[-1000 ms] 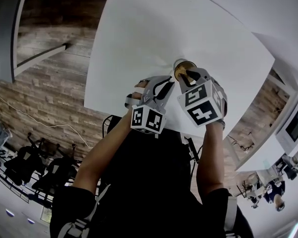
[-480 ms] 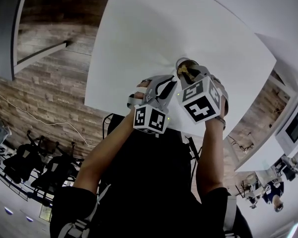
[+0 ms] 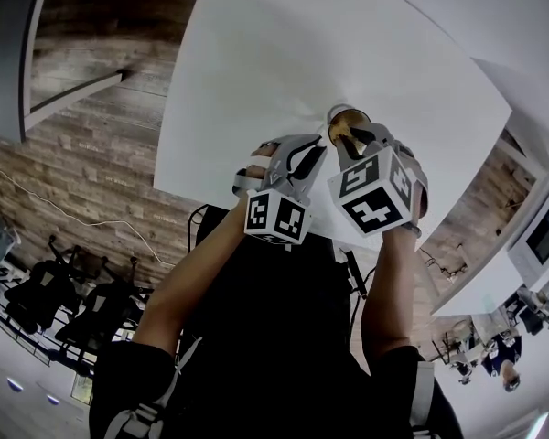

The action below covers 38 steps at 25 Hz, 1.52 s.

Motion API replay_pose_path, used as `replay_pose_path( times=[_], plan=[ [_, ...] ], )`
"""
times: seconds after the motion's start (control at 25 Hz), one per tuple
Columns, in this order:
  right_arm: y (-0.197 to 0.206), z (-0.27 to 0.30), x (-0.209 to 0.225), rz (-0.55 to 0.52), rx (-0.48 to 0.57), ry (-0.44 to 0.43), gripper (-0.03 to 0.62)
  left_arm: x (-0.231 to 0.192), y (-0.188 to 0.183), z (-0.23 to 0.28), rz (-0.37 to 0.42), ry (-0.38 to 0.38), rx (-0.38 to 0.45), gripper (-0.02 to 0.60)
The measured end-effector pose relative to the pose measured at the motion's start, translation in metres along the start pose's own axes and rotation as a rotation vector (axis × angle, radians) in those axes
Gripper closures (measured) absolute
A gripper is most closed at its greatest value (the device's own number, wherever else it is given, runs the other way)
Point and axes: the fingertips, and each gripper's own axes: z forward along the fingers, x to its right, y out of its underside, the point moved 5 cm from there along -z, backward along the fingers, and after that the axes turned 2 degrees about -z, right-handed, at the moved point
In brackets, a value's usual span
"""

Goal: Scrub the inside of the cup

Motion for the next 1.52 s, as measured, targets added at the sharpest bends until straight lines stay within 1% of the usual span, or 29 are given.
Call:
replay_pose_path(
  times=[0.16,0.36,0.48,0.6,0.76,0.88,1.0,1.16,1.32,1.44,1.52],
  plan=[
    [-0.002,0.020,0.001,-0.064,-0.062,0.027,0.565,0.000,0.000,0.000,0.012,-0.001,-0.003,0.522],
    [-0.005,0.025,0.002,-0.130,-0.083,0.078,0.565,0.000,0.000,0.000,-0.005,-0.004,-0.004,0.522],
    [-0.004,0.016,0.002,-0.147,-0.068,0.148,0.565,0.000,0.000,0.000,-0.012,-0.007,-0.006,0.522],
    [-0.005,-0.005,0.002,-0.138,-0.031,0.212,0.565,0.000,0.000,0.000,-0.015,-0.006,-0.007,0.522],
    [-0.009,-0.036,0.001,-0.137,0.013,0.283,0.565,0.000,0.001,0.001,-0.018,-0.008,-0.006,0.522],
    [-0.008,-0.044,0.000,-0.149,0.019,0.320,0.565,0.000,0.001,0.001,-0.018,-0.010,-0.005,0.522],
    [-0.005,-0.029,0.001,-0.147,0.004,0.310,0.565,0.000,0.001,0.001,-0.018,-0.012,-0.004,0.522],
    [-0.001,0.003,0.004,-0.147,-0.031,0.277,0.565,0.000,0.001,0.002,-0.011,-0.014,-0.004,0.522],
    [-0.003,0.021,0.005,-0.140,-0.065,0.241,0.565,0.001,0.001,0.002,-0.015,-0.020,-0.005,0.522],
    [-0.005,0.026,0.003,-0.124,-0.053,0.213,0.565,0.001,0.002,0.000,-0.018,-0.023,-0.004,0.522],
    [-0.006,0.024,0.003,-0.104,-0.018,0.190,0.565,0.001,0.002,0.000,-0.017,-0.023,-0.004,0.522]
  ],
)
